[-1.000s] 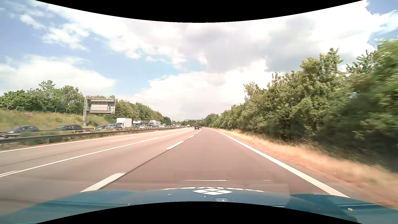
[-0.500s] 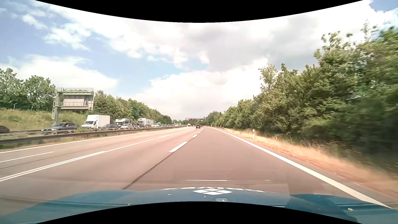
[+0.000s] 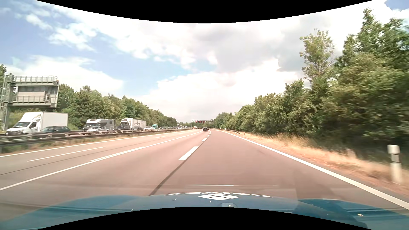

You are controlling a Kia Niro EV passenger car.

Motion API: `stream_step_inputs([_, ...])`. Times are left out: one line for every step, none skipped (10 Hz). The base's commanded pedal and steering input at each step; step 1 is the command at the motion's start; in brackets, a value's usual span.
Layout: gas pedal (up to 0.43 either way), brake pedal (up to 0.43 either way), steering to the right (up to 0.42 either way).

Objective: Follow the waypoints while adhering to traffic rules and regulations

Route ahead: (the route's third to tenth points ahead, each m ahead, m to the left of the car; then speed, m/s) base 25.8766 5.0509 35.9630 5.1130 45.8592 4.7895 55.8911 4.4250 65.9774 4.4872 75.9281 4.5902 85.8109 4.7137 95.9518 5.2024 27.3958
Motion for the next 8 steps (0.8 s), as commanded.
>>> stream_step_inputs([0.22,0.0,-0.005])
stream_step_inputs([0.22,0.0,-0.005])
stream_step_inputs([0.22,0.0,-0.005])
stream_step_inputs([0.22,0.0,-0.005])
stream_step_inputs([0.22,0.0,-0.005])
stream_step_inputs([0.22,0.0,-0.004])
stream_step_inputs([0.22,0.0,-0.004])
stream_step_inputs([0.22,0.0,-0.004])
